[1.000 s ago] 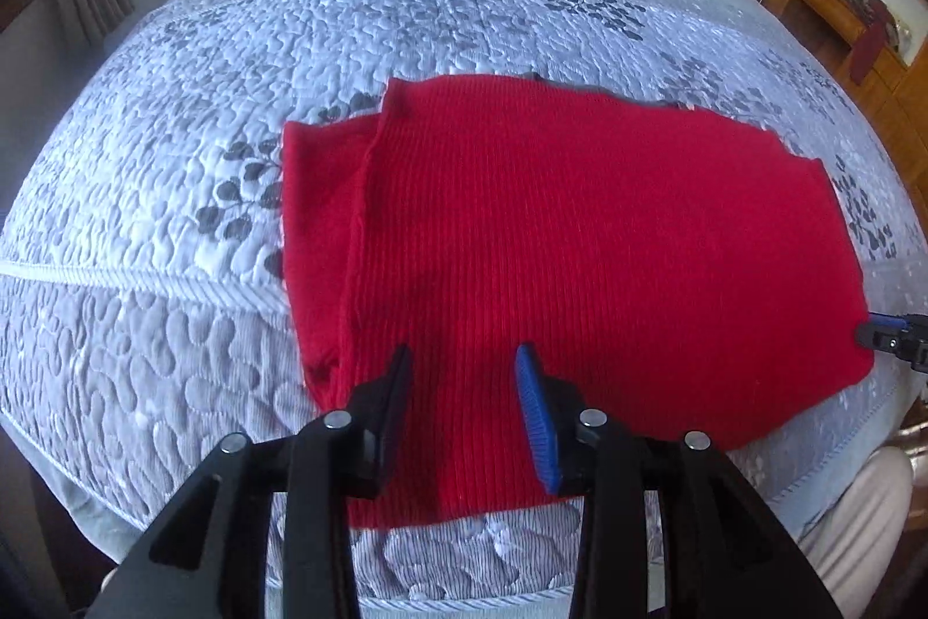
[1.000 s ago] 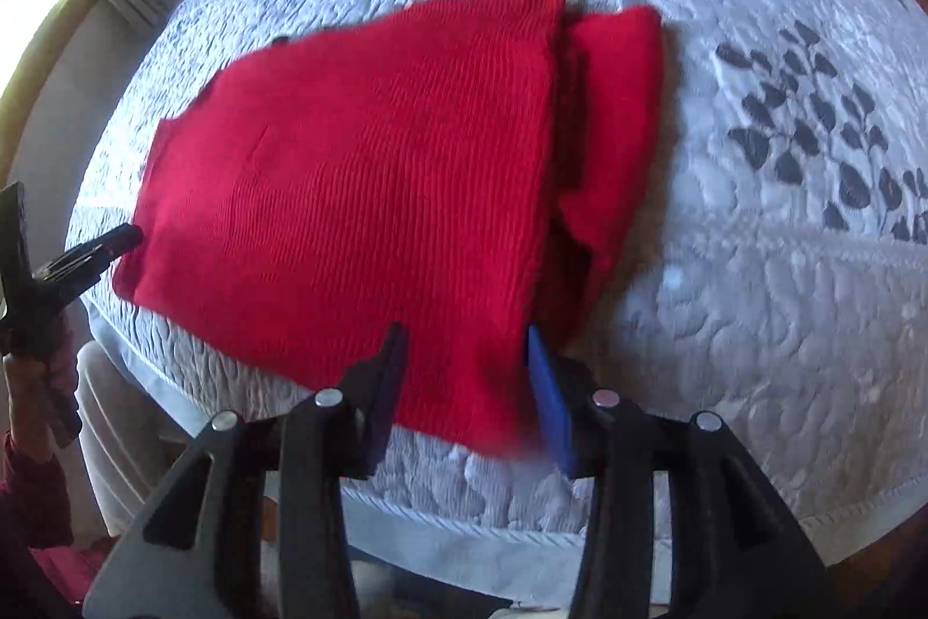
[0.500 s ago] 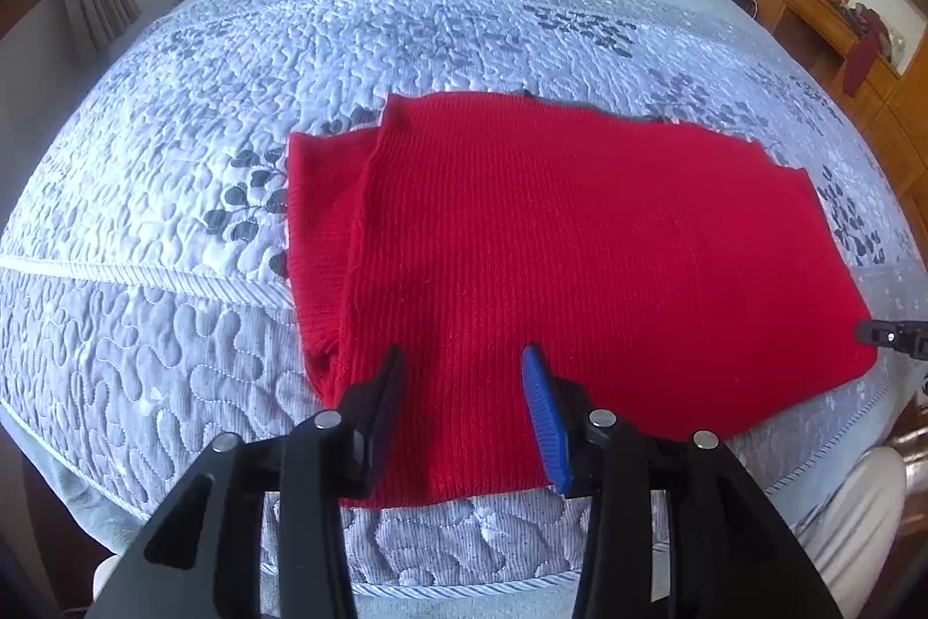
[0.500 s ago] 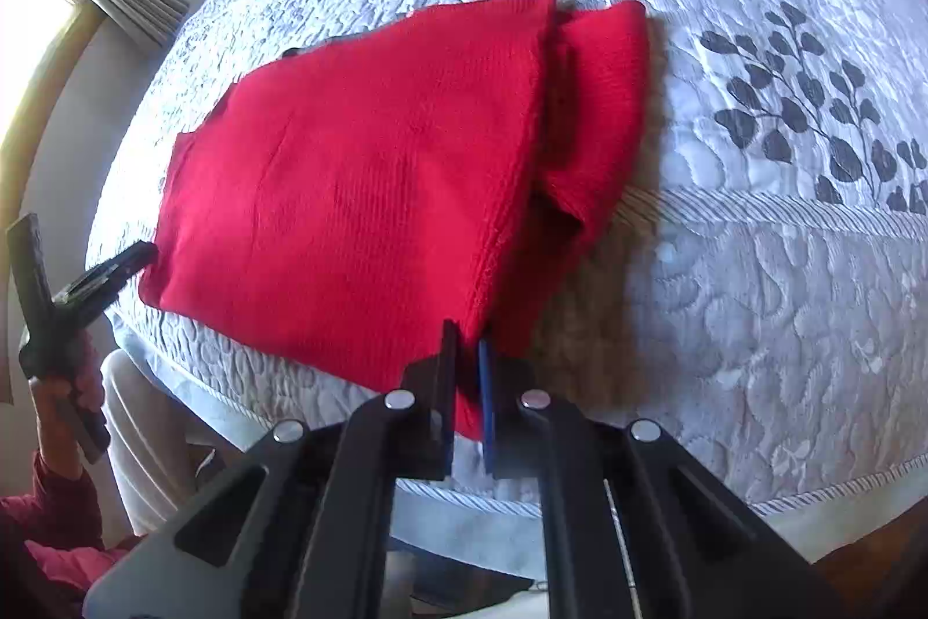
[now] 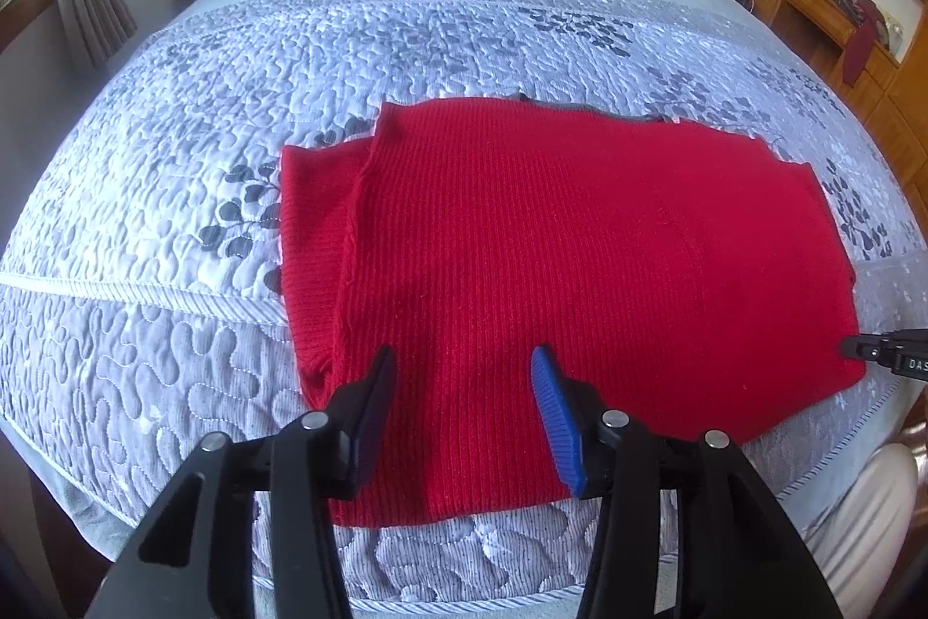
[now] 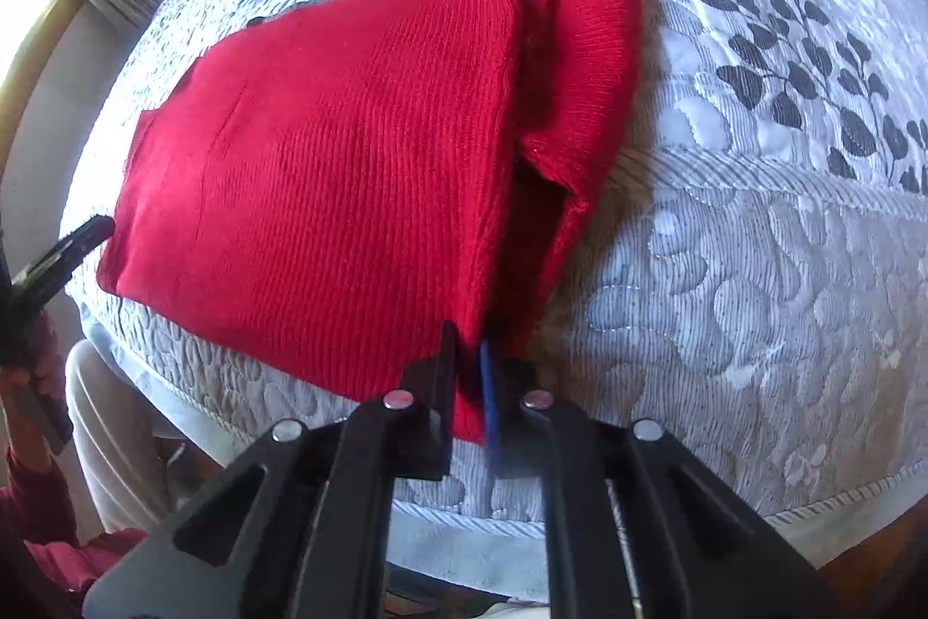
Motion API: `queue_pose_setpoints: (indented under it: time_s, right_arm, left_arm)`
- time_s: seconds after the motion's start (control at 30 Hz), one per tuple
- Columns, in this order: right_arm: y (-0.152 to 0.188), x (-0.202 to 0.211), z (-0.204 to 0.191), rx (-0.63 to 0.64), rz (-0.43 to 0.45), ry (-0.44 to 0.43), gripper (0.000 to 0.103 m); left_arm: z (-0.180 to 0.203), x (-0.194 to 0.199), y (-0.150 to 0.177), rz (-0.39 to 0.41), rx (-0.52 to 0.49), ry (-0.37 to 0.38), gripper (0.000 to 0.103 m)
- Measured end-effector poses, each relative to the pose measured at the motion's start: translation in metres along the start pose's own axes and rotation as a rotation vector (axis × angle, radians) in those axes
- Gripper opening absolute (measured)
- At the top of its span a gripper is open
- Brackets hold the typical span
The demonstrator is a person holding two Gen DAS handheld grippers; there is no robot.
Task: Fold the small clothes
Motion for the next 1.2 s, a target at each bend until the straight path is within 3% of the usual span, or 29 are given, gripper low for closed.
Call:
queue_pose_setpoints:
  time_s: [0.47, 0.6, 0.83, 0.9, 0.97, 1.2]
  right_arm:
    - [0.001, -0.013, 0.015, -0.035, -0.013, -0.022, 0.005]
    - [0.001, -0.018, 0.02, -0.071, -0.008, -0.066, 0.005]
    - [0.003, 0.02, 0.018, -0.112, 0.072, -0.118, 0.013]
    - [0.001, 0.034, 0.019, -0.131, 0.099, -0.164, 0.03]
    - [-0.004, 0.041, 0.022, -0.139, 0.108, -0.138, 0.044]
    - [-0.025, 0.045, 0.03, -0.146, 0.076, -0.072, 0.064]
  left_arm:
    - [-0.01, -0.025, 0.007, -0.046, -0.002, -0.028, 0.049]
    - [-0.01, -0.033, 0.007, -0.056, -0.002, -0.033, 0.051]
    - [0.0, -0.011, -0.006, -0.031, -0.007, 0.014, 0.056]
    - [0.009, -0.006, -0.015, -0.022, -0.015, 0.033, 0.056]
    - [0.019, -0.004, -0.026, -0.024, -0.024, 0.05, 0.056]
    - [0.044, -0.017, -0.062, -0.049, -0.029, 0.031, 0.056]
Point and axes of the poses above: each gripper's, at about its wrist camera, not at the fingertips, and x roughly against the way its jaws point, z to its right, y to its underside, the point moved 6 cm from there along -x, roughly the way its jaws point, and after that the axes turned 15 degrees about -z, right-handed, at the moved point
